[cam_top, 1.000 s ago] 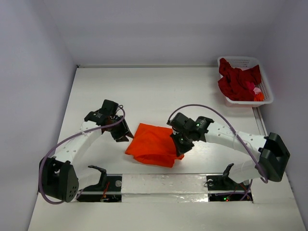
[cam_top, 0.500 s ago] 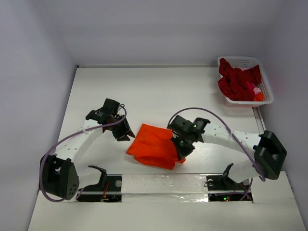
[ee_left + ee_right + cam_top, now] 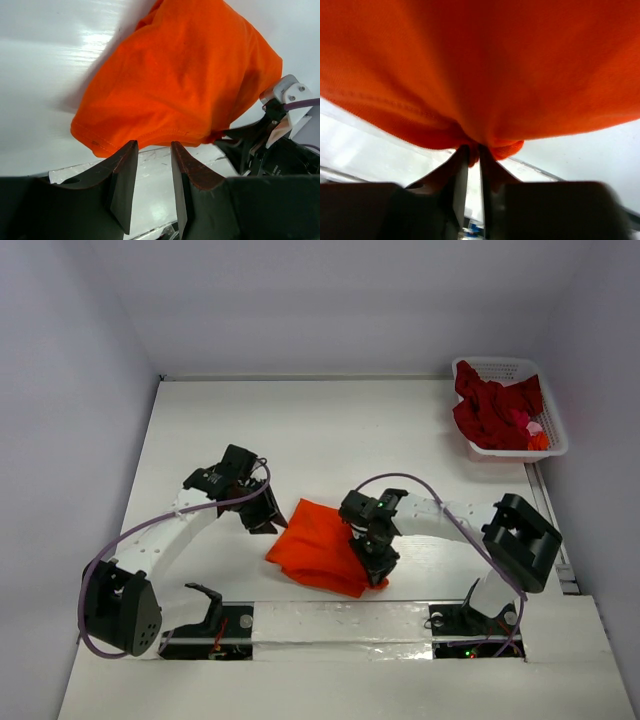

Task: Fold and stack the t-shirts
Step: Fold the long partially folded tshirt into a neat square

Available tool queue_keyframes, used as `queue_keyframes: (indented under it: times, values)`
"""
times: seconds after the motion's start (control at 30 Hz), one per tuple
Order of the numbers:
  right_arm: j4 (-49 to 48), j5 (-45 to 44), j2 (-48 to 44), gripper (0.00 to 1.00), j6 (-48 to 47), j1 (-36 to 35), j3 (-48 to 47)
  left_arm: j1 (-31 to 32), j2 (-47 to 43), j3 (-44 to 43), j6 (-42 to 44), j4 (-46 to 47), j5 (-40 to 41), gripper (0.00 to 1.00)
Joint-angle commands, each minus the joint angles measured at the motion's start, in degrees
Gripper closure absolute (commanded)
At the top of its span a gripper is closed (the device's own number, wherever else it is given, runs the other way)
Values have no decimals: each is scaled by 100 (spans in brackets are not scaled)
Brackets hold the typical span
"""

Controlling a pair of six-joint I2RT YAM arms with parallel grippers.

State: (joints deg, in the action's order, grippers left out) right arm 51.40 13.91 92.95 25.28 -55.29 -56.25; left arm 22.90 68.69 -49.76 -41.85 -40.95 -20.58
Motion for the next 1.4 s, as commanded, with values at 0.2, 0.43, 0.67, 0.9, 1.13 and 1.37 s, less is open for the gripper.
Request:
queue_keyframes:
  times: [0.2,0.43,0.67,0.9,1.13,1.37]
  values:
    - [301,-634,-996,4,442,-131,-377,355,75,-605,-236,-53,-34,70]
    - [239,-1075,-834,57,479,-131,-1386,751,303,-439,-263,157,10,72]
    - [-173,-1198,65,100,285,-131,-2091,865,303,-8,-289,263,230,99]
    - [-674,-961,865,100,232,114,-2233,1041,575,-139,-219,412,274,100]
    - [-1009,-689,1330,100,250,352,-2250,1428,1067,-315,-52,579,343,100]
    - [-1333,-311,1638,100,311,457,-2101,1560,1568,-88,115,676,678,100]
